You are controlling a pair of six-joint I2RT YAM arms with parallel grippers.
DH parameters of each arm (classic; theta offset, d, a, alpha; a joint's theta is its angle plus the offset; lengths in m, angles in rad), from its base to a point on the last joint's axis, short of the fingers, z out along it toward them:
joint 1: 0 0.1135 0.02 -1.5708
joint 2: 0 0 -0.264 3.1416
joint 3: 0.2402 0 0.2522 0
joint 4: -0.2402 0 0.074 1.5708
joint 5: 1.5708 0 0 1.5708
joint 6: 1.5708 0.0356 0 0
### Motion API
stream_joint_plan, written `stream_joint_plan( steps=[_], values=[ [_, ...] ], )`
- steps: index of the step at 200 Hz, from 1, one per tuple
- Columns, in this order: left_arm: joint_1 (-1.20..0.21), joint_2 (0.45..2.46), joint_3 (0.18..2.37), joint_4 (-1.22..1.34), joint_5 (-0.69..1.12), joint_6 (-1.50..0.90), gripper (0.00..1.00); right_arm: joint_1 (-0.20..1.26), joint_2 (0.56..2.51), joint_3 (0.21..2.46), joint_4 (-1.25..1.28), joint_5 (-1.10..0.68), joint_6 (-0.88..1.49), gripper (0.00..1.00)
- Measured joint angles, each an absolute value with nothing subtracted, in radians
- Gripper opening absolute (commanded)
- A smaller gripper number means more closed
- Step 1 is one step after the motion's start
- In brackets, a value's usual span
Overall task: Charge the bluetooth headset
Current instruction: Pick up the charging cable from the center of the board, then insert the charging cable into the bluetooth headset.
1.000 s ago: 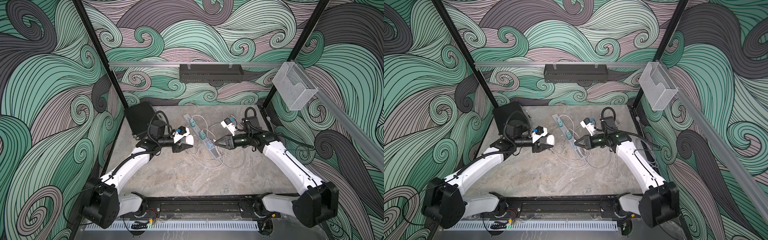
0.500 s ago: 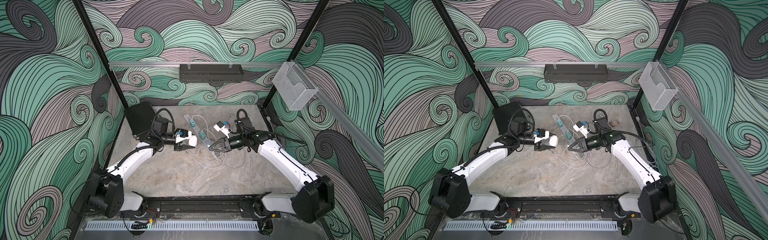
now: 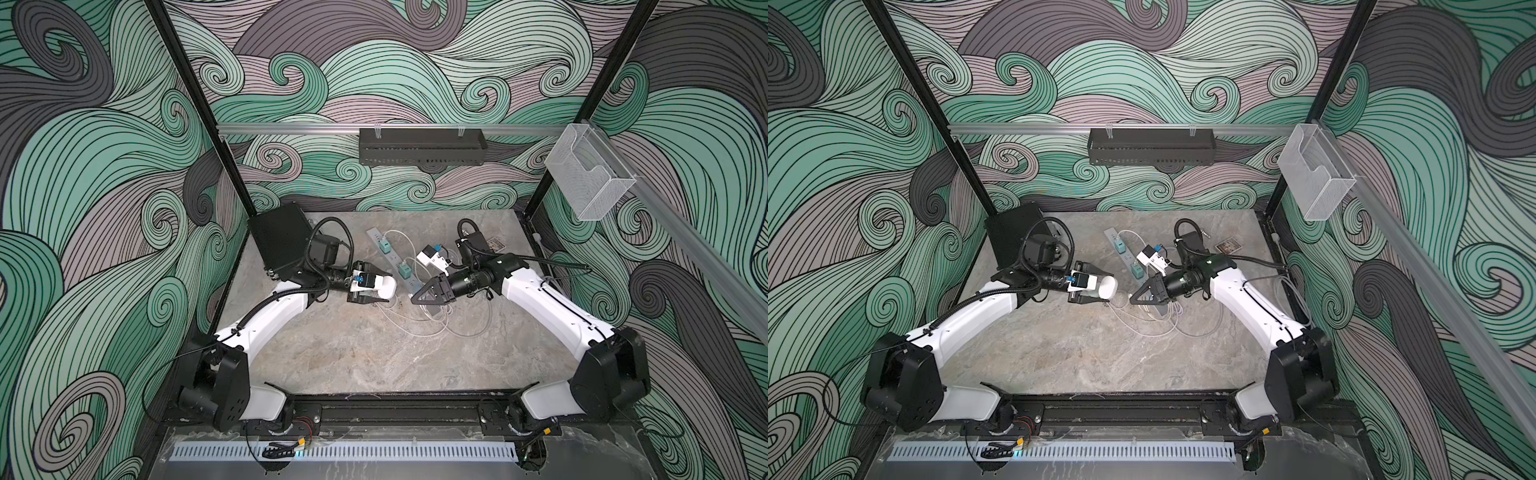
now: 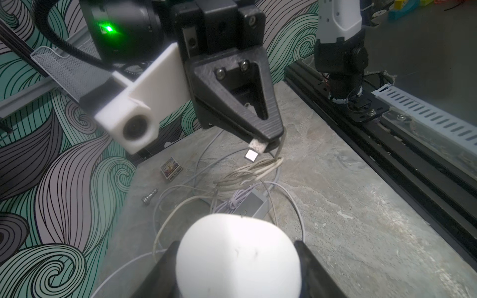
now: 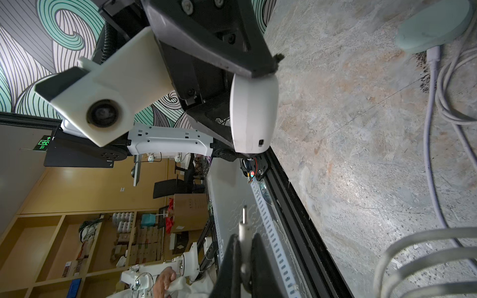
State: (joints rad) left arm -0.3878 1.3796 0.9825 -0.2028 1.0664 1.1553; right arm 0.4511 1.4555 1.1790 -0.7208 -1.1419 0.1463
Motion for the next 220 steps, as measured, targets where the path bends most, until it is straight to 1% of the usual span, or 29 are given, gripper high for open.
stream_joint_plan(
  steps=[47, 91, 220],
  values=[
    [-0.398, 1.378, 0.982, -0.215, 1.081, 1.195, 0.28, 0.490, 1.502, 1.216, -0.789, -1.133, 0.077, 0.02],
    [-0.422, 1.377, 0.982, -0.231, 1.080, 1.221, 0.28, 0.495, 1.555, 1.258, -0.822, -1.132, 0.040, 0.01],
    [-0.450, 1.377, 0.981, -0.234, 1.074, 1.231, 0.25, 0.502, 1.584, 1.281, -0.875, -1.125, -0.037, 0.00]
  ],
)
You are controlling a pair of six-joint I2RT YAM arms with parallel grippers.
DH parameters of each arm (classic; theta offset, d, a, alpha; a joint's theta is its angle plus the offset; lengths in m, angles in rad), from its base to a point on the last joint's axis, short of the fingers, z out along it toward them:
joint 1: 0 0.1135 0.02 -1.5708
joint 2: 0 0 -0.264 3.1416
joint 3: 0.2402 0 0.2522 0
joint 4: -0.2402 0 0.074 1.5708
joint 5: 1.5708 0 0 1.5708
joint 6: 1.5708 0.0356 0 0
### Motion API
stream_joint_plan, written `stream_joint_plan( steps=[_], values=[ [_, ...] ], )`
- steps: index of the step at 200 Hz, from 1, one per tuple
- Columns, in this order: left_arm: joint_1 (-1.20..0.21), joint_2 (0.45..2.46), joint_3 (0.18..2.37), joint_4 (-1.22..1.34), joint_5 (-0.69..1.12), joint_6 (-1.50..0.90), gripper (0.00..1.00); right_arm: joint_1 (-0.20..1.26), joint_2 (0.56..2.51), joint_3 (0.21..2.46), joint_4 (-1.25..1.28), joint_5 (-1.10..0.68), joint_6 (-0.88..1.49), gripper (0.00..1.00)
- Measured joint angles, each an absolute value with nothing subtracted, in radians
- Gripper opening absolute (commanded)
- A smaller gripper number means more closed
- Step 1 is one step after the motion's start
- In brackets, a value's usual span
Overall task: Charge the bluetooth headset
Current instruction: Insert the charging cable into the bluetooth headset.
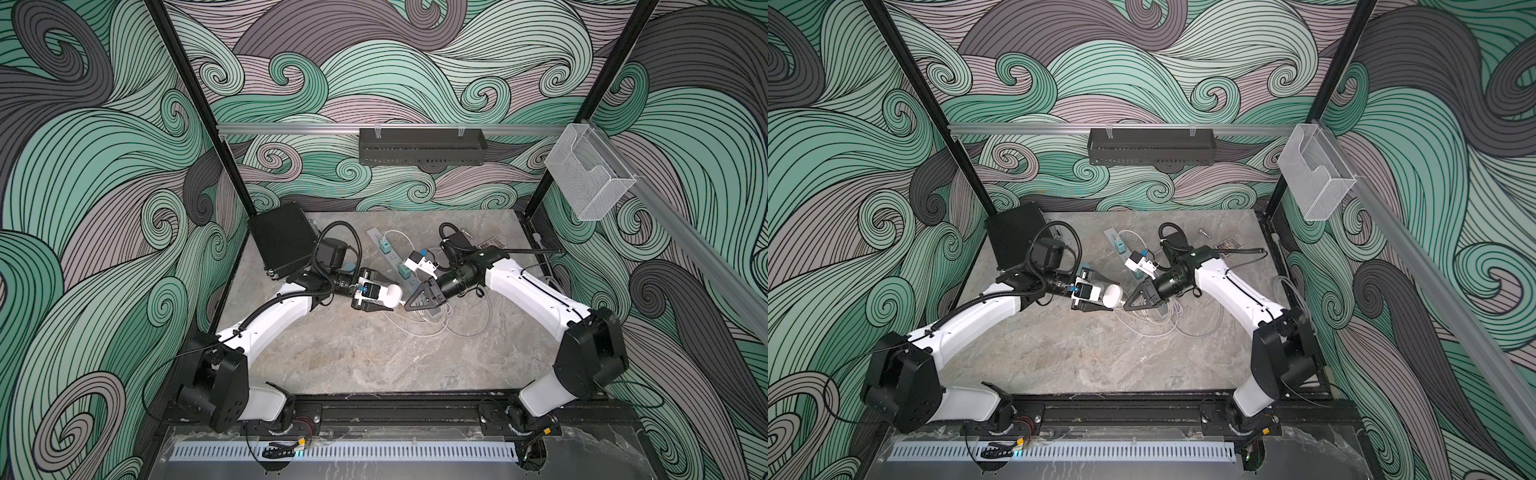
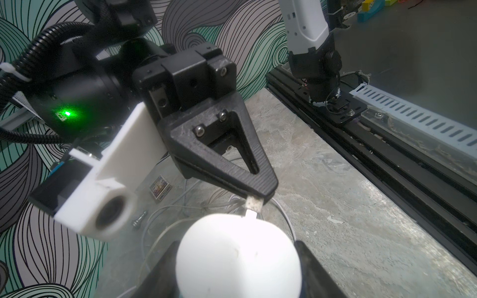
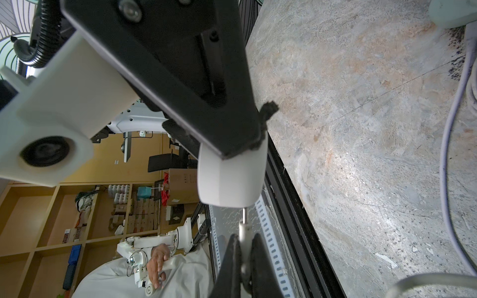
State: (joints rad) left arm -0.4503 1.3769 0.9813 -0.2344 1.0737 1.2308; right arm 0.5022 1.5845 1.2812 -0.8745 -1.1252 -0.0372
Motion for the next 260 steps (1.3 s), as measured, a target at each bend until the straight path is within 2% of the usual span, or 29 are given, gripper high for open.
stream_joint_plan(
  steps=[116, 260],
  values=[
    [-0.478, 1.357, 0.982, -0.307, 1.041, 1.276, 0.22, 0.507, 1.584, 1.291, -0.924, -1.120, -0.107, 0.01],
    [-0.496, 1.317, 0.966, -0.262, 1.010, 1.281, 0.21, 0.514, 1.584, 1.291, -0.922, -1.115, -0.209, 0.00]
  ],
)
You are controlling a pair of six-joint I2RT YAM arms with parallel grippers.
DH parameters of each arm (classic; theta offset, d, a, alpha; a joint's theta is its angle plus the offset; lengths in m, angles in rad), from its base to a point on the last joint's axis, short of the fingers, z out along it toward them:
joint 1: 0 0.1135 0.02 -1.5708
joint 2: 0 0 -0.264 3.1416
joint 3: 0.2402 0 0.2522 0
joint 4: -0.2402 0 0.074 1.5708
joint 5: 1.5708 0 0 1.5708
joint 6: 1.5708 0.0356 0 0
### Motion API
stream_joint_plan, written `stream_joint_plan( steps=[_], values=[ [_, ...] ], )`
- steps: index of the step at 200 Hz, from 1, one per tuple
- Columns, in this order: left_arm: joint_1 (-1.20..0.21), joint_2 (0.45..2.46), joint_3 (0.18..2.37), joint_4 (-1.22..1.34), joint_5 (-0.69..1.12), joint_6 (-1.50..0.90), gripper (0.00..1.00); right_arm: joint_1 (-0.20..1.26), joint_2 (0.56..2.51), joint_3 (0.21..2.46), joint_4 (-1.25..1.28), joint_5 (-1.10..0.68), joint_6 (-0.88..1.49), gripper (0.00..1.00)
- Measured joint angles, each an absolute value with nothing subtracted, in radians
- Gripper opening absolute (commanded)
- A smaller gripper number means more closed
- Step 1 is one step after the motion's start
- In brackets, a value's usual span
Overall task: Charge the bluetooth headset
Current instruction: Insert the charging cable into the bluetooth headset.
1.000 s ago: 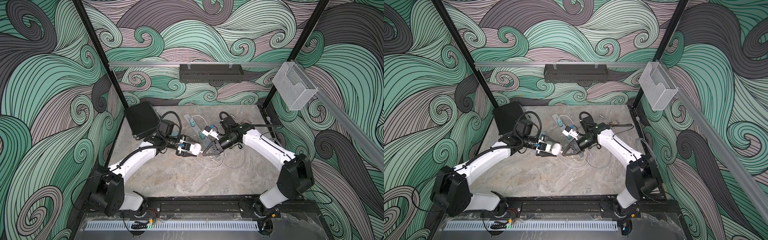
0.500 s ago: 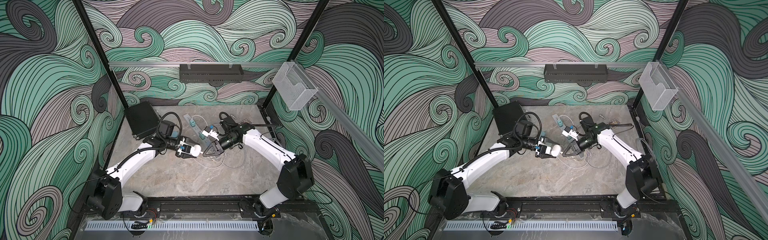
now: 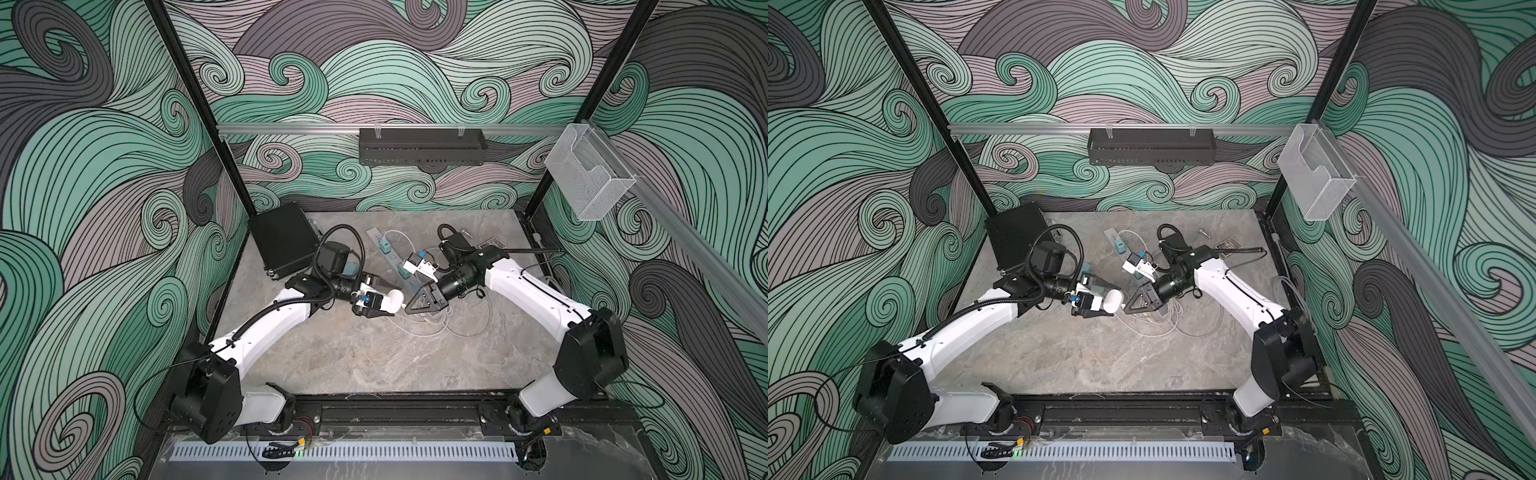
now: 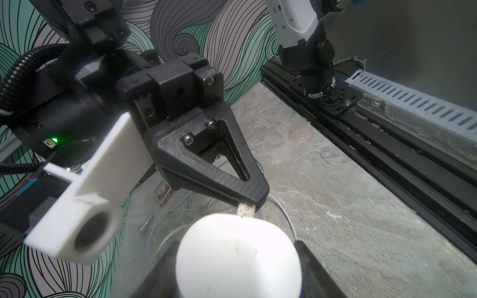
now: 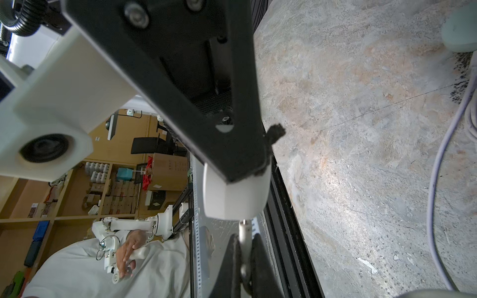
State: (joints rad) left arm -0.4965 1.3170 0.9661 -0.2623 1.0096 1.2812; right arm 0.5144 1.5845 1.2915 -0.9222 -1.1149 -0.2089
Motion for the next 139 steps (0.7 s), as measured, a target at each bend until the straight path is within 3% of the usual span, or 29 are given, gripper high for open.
stream_joint_plan(
  steps=[139],
  values=[
    [-0.553, 1.258, 0.959, -0.273, 0.905, 1.362, 0.18, 0.528, 1.584, 1.331, -0.979, -1.067, -0.371, 0.00]
  ],
)
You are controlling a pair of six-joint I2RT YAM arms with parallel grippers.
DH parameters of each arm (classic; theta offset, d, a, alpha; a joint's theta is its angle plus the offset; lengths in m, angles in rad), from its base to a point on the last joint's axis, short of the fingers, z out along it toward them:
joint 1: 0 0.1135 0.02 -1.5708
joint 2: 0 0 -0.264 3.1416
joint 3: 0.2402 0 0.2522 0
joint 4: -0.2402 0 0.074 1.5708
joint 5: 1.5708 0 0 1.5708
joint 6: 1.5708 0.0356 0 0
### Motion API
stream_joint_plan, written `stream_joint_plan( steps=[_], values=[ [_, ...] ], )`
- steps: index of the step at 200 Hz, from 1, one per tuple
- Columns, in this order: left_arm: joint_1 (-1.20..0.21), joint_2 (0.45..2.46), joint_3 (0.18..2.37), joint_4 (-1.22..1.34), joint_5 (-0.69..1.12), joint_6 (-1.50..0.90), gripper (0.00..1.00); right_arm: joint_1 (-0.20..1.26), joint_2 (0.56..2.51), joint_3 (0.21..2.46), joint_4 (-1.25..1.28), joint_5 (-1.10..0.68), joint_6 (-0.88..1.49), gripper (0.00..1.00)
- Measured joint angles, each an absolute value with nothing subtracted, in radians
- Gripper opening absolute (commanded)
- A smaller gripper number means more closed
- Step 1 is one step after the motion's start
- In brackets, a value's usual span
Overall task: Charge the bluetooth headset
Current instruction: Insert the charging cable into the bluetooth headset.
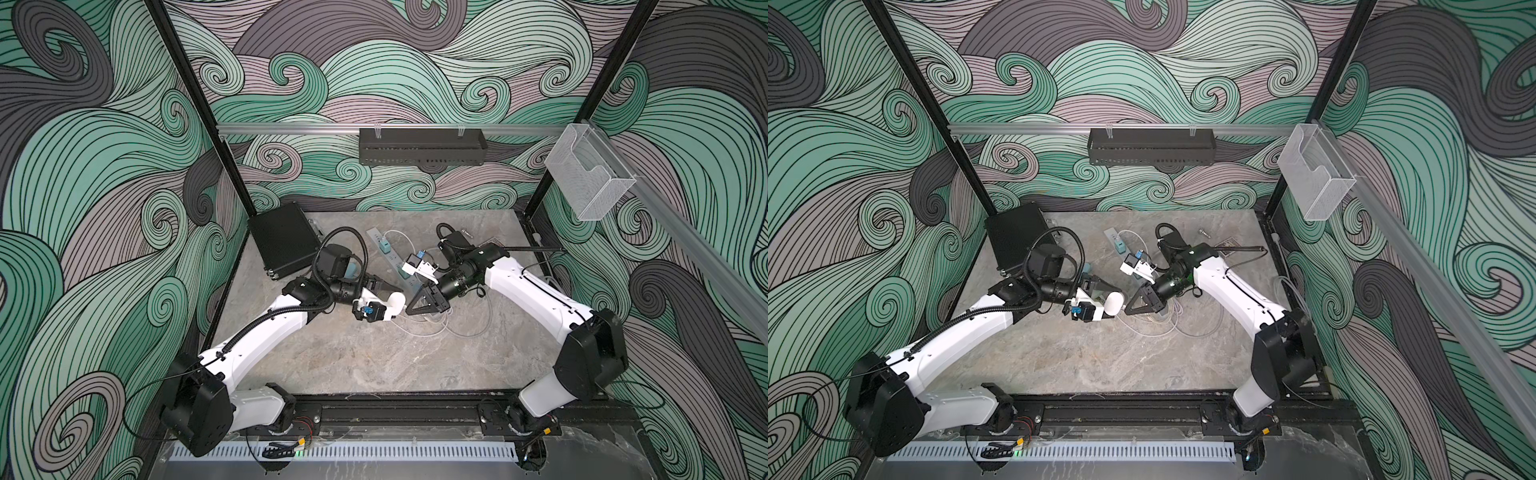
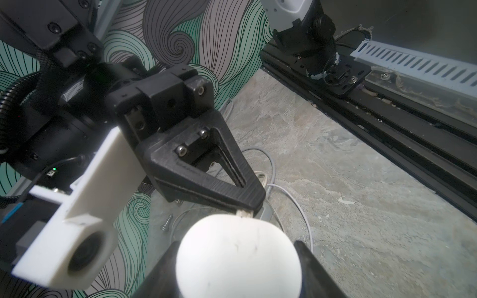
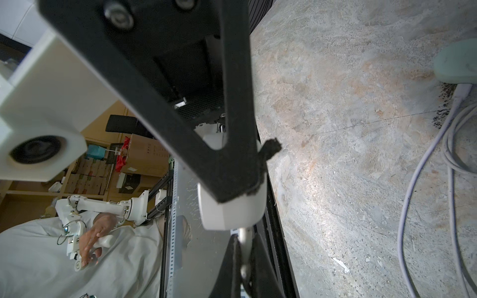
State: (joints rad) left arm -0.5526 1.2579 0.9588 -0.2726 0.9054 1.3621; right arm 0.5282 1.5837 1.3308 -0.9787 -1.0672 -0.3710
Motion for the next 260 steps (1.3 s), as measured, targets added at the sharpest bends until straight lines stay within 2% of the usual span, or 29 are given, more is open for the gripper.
stream_joint_plan(
  steps=[161, 178, 222, 260],
  values=[
    [-0.550, 1.258, 0.946, -0.192, 0.885, 1.307, 0.15, 0.526, 1.654, 1.460, -1.081, -1.020, -0.442, 0.00],
    [-0.551, 1.248, 0.934, -0.185, 0.860, 1.283, 0.15, 0.526, 1.654, 1.446, -1.061, -1.019, -0.441, 0.08],
    [-0.550, 1.253, 0.904, -0.169, 0.813, 1.229, 0.13, 0.528, 1.650, 1.394, -0.961, -1.056, -0.412, 0.38],
    [-0.494, 1.269, 0.871, -0.120, 0.817, 1.167, 0.11, 0.506, 1.603, 1.369, -0.897, -1.046, -0.392, 0.59]
  ],
)
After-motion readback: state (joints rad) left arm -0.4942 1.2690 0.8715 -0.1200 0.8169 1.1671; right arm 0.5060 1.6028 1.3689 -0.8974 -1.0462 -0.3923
